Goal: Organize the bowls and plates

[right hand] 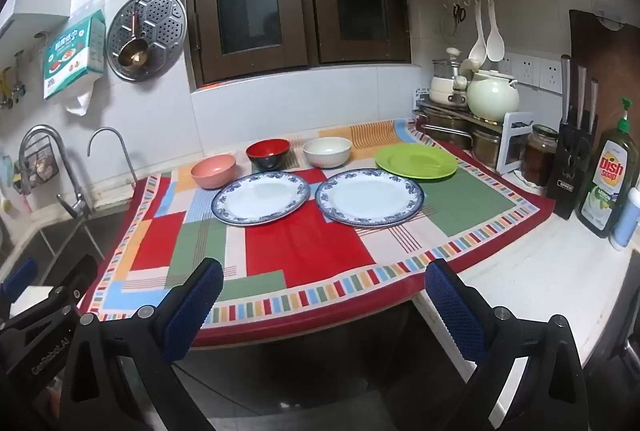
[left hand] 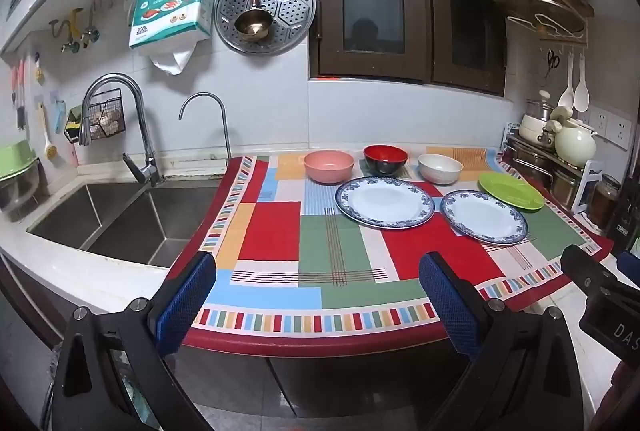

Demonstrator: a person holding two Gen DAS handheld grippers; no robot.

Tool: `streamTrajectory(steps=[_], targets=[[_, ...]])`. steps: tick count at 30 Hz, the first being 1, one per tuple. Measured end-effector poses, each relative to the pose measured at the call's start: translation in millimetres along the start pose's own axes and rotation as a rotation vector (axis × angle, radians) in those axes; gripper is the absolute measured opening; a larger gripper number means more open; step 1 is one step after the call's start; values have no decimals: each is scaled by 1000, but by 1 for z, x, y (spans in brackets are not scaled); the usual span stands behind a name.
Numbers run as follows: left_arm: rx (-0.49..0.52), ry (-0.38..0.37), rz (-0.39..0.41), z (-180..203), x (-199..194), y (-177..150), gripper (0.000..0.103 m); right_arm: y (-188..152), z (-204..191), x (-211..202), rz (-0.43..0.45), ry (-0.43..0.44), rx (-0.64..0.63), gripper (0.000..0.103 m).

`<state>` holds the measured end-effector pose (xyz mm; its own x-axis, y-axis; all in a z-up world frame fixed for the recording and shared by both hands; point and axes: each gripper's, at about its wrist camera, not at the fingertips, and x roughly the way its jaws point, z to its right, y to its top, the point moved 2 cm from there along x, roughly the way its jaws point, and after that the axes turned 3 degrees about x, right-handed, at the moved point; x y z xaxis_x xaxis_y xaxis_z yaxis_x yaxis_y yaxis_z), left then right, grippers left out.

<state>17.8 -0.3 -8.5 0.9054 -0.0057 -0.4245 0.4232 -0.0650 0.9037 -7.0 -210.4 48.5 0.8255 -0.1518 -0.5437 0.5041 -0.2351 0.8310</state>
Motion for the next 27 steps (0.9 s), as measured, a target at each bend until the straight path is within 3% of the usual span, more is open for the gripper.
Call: streamTrajectory(steps=[27], targets=[[-3, -7, 0, 1, 3, 4, 103, 3, 4, 4, 9, -12, -11, 102]])
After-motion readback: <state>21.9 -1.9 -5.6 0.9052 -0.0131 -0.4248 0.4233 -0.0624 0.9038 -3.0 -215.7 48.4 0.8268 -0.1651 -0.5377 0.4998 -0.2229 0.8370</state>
